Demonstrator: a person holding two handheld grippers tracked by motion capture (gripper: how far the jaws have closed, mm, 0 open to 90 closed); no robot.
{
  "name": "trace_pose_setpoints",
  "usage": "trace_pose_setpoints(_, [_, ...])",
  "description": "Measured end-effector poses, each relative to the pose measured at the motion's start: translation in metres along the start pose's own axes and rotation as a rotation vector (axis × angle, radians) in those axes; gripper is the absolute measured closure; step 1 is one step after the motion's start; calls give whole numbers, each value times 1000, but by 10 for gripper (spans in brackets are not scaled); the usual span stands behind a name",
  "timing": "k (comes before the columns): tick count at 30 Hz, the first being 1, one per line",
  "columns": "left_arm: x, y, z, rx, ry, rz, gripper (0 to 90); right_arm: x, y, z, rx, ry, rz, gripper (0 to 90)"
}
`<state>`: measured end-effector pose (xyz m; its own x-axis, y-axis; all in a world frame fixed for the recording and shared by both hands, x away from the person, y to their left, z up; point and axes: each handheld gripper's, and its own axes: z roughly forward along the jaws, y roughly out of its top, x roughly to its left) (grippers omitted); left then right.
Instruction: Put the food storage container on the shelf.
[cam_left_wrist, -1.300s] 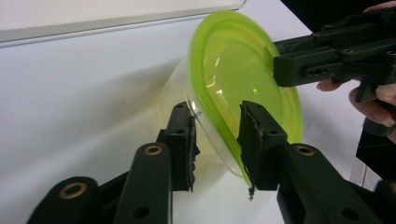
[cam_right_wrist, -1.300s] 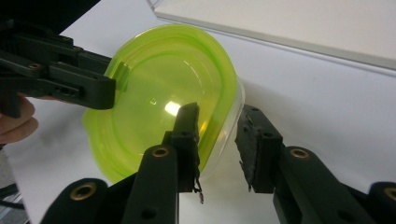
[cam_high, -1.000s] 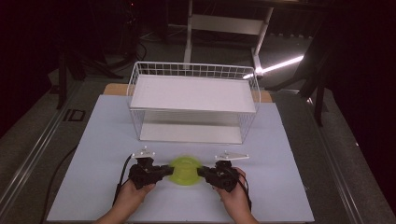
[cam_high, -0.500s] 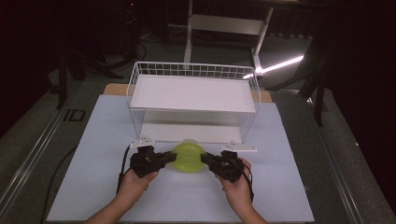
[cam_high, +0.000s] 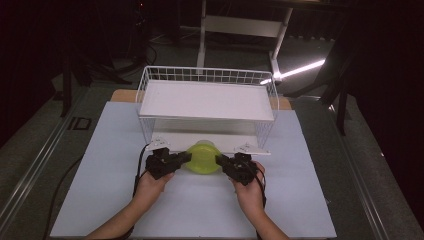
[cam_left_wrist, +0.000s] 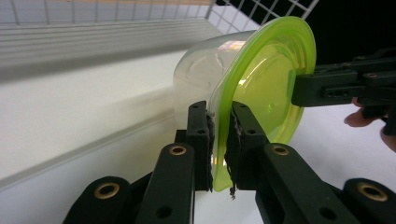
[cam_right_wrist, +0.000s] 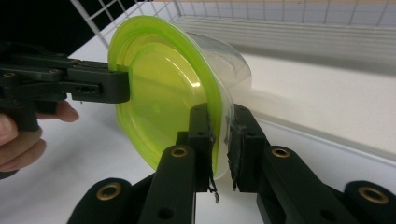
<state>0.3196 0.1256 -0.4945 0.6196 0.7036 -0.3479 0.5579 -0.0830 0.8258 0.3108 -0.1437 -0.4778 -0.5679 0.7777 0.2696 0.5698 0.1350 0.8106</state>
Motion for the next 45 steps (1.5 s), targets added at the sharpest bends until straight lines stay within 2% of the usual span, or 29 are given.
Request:
trace_pose_setpoints(10, [13, 0, 14, 15, 18, -13, 810, -8, 3, 17, 19, -25, 4, 803])
trace_pose_setpoints(13, [15, -1, 17, 14, 32, -4, 809, -10, 2, 21, 27, -30, 9, 803])
trace_pose_setpoints(15, [17, -1, 19, 18, 30, -23, 808, -11, 3, 23, 28, -34, 10, 802])
trace_pose_setpoints(22, [21, -1, 25, 8, 51, -5, 807, -14, 4, 31, 31, -48, 5, 801])
trace_pose_setpoints(28, [26, -1, 25, -8, 35, -12, 803, -14, 7, 34, 31, -58, -8, 796])
trace_pose_setpoints(33, [27, 3, 27, -29, 40, 9, 791, -16, 12, 36, 10, -68, -7, 785])
trace_pose_setpoints(35, [28, 5, 28, -32, 30, -7, 791, -17, 13, 37, 6, -72, 1, 780])
trace_pose_setpoints(37, [28, 7, 29, -36, 32, 9, 790, -19, 15, 37, 5, -66, 10, 778])
trace_pose_setpoints(40, [27, 10, 31, -47, 46, 31, 777, -20, 17, 38, 4, -89, -6, 758])
trace_pose_setpoints(41, [28, 12, 32, -49, 54, 30, 772, -21, 18, 39, 1, -96, -3, 756])
trace_pose_setpoints(45, [32, 16, 35, -62, 27, -16, 769, -23, 21, 40, -12, -112, 5, 740])
